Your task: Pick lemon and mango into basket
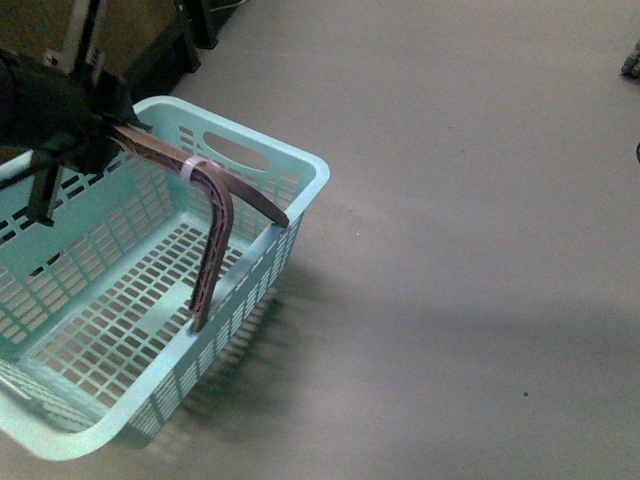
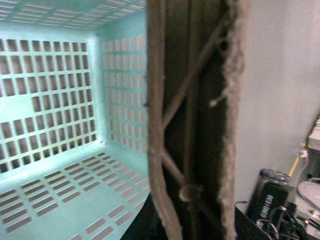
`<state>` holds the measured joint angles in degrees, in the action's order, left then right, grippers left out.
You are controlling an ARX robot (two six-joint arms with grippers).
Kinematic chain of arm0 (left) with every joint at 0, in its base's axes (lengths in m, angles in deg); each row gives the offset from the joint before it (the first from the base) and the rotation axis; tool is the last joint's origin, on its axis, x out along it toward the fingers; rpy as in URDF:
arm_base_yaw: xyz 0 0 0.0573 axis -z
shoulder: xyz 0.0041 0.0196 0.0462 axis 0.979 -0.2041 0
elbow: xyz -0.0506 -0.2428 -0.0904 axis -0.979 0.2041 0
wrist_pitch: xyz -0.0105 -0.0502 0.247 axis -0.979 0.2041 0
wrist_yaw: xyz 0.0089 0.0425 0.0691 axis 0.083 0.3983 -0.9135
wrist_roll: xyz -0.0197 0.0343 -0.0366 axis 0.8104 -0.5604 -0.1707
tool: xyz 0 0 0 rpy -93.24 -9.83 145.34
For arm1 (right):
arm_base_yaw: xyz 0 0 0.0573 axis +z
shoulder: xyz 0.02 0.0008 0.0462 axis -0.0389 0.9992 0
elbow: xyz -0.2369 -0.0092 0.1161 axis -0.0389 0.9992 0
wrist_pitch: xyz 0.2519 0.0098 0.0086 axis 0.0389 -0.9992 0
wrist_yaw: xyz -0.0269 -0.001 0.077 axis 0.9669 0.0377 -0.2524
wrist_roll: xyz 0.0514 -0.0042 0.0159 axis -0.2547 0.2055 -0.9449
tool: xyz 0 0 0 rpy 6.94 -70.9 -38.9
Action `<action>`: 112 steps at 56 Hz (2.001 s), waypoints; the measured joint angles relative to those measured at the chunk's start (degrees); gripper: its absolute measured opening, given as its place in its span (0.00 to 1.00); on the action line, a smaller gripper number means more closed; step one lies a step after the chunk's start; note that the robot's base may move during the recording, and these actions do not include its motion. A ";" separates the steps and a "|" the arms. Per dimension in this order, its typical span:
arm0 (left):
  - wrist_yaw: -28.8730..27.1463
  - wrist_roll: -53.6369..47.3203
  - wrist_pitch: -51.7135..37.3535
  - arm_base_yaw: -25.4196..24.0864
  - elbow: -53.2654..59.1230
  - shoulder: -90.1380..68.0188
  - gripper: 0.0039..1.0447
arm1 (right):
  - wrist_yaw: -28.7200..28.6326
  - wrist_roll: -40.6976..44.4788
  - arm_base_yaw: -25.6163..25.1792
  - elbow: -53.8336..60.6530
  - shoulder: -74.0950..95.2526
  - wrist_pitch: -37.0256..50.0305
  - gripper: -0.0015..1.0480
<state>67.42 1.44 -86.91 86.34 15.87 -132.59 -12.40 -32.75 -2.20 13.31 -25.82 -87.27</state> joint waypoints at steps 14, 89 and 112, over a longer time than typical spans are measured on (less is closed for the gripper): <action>0.79 4.85 7.72 0.50 6.62 21.38 0.05 | -0.02 0.00 0.00 0.00 0.00 0.00 0.92; -1.20 10.80 26.84 2.23 7.98 56.89 0.05 | -0.02 0.00 0.00 0.00 0.00 0.00 0.92; -1.20 10.82 26.84 2.23 7.98 56.89 0.05 | 0.00 0.00 0.00 0.00 0.00 0.00 0.92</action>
<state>66.21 12.26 -60.07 88.57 23.84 -75.70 -12.40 -32.75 -2.20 13.31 -25.82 -87.27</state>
